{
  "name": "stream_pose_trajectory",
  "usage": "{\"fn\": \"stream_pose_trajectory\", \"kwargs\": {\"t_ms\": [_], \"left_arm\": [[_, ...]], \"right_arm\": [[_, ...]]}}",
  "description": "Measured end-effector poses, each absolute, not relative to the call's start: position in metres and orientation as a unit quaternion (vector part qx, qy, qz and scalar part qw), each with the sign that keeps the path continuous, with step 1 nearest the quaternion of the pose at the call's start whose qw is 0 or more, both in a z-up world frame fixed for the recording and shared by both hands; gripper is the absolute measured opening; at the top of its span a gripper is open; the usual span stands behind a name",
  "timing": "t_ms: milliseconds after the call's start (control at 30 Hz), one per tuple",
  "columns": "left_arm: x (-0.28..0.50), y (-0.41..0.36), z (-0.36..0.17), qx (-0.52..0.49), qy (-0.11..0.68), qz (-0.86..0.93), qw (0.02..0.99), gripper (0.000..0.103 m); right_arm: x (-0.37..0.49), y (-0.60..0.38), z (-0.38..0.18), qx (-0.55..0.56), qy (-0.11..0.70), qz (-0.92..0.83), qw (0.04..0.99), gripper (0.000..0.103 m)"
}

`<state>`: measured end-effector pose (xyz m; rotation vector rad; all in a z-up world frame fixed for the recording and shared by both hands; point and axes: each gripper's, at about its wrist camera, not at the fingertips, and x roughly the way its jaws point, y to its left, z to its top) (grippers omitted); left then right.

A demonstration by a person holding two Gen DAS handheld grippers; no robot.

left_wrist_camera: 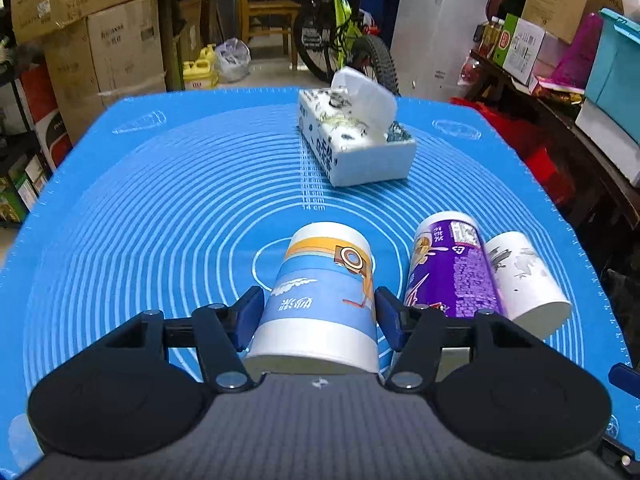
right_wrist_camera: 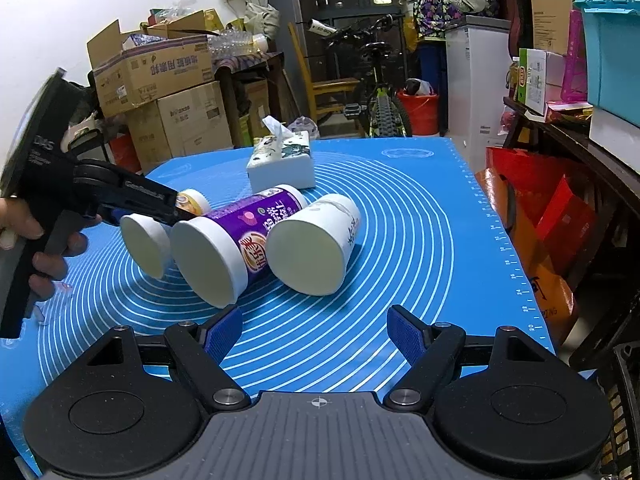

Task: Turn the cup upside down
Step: 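Lift the blue-and-yellow cup with the left tool and pull it back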

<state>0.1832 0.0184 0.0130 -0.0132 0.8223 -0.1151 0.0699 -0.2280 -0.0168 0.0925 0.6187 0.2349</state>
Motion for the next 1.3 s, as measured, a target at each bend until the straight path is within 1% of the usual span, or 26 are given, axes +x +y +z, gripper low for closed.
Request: {"fn": "stream_pose_trajectory", "kwargs": {"t_ms": [133,300,500,633,733,867,1067,1167,1200,1233,1300], "left_arm": [[0.162,0.016,0.028,0.003,0.383,-0.052,0.922,0.062],[0.126,0.014,0.03,0.005,0.387,-0.054,0.921,0.062],[0.093,0.008,0.016,0.01,0.399,-0.051,0.916,0.062],[0.08,0.007,0.002,-0.006,0.415,-0.054,0.908,0.062],[0.07,0.004,-0.005,-0.008,0.412,-0.06,0.909,0.062],[0.065,-0.001,-0.011,0.009,0.404,-0.06,0.913,0.063],[0.065,0.0,-0.012,0.005,0.407,-0.062,0.911,0.063],[0.065,-0.001,-0.014,0.008,0.408,-0.059,0.911,0.073],[0.065,-0.001,-0.015,0.01,0.407,-0.057,0.912,0.078],[0.064,-0.002,-0.015,0.011,0.406,-0.056,0.912,0.08],[0.064,-0.002,-0.016,0.013,0.405,-0.055,0.912,0.081]], "right_arm": [[0.066,-0.229,-0.013,0.049,0.299,0.118,0.946,0.082],[0.059,-0.225,-0.011,0.051,0.296,0.127,0.945,0.082],[0.048,-0.22,-0.007,0.049,0.294,0.137,0.945,0.082],[0.042,-0.219,-0.006,0.046,0.295,0.14,0.944,0.082],[0.038,-0.218,-0.006,0.044,0.297,0.139,0.944,0.082],[0.035,-0.217,-0.006,0.044,0.3,0.138,0.943,0.082],[0.031,-0.216,-0.006,0.04,0.301,0.139,0.943,0.082],[0.031,-0.216,-0.006,0.039,0.301,0.139,0.943,0.082],[0.031,-0.216,-0.006,0.039,0.3,0.139,0.943,0.082],[0.03,-0.216,-0.006,0.039,0.3,0.139,0.943,0.082],[0.03,-0.215,-0.006,0.038,0.3,0.139,0.943,0.082]]}}
